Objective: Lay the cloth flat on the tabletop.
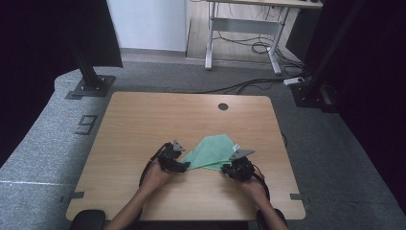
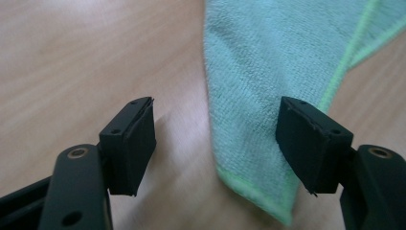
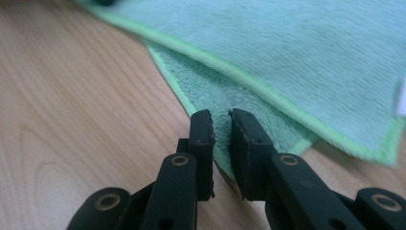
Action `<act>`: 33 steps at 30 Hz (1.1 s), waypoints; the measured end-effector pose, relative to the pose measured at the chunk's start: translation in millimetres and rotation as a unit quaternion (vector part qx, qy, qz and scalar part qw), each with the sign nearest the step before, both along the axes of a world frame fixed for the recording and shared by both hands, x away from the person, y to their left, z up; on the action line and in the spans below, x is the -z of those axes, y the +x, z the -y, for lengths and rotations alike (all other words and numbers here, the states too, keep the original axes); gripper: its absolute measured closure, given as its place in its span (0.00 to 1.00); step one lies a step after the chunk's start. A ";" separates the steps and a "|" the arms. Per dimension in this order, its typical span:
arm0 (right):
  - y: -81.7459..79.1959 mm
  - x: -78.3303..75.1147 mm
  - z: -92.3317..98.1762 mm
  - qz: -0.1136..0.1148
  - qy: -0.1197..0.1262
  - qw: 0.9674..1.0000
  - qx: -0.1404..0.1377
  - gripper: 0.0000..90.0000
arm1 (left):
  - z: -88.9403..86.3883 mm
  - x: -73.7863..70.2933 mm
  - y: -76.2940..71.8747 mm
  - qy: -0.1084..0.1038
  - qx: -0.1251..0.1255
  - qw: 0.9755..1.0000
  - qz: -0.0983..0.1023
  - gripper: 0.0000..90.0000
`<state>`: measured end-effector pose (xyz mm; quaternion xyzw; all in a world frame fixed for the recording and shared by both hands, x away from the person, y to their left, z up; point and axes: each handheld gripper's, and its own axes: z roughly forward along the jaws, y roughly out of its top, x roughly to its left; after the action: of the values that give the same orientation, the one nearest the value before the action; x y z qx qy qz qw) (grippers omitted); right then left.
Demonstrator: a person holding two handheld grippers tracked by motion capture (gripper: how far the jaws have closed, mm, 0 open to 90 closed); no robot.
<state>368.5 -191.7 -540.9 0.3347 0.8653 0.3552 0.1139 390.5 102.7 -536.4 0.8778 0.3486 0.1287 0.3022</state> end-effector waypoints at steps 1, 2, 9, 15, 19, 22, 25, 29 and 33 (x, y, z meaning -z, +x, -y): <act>1.1 -0.4 0.0 0.000 -0.004 1.000 0.002 0.84 | -1.6 0.6 -2.3 -0.005 0.000 1.000 -0.004 0.33; 1.1 -0.4 0.0 0.000 -0.004 1.000 0.002 0.84 | -1.6 0.6 -2.3 -0.005 0.000 1.000 -0.004 0.33; 7.1 0.7 4.8 0.001 0.005 1.000 0.016 0.82 | 0.4 -10.2 -7.5 -0.007 0.019 1.000 0.024 0.31; 6.6 1.9 6.2 0.000 0.014 1.000 0.021 0.83 | 26.5 -33.1 2.8 -0.065 0.073 0.995 0.022 0.46; 6.8 2.8 7.8 0.000 0.022 1.000 0.021 0.83 | 50.3 -29.7 9.2 -0.073 0.101 0.992 0.007 0.52; 6.7 3.2 8.5 0.000 0.024 0.999 0.021 0.83 | 68.0 -25.0 10.9 -0.072 0.114 0.991 0.002 0.53; 6.9 3.8 9.5 -0.002 0.030 0.999 0.022 0.83 | 81.2 -19.2 12.0 -0.053 0.117 0.992 0.003 0.55; 7.1 4.1 10.4 -0.004 0.034 0.999 0.022 0.83 | 89.7 -6.8 14.9 -0.017 0.118 0.993 0.001 0.63; 7.4 4.4 11.0 -0.005 0.037 0.999 0.022 0.83 | 89.8 -1.4 15.6 -0.009 0.115 0.993 0.006 0.77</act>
<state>375.9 -202.7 -545.3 0.3590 0.8449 0.3825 0.1049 406.1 12.9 -535.1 0.9086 0.2444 0.0952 0.3250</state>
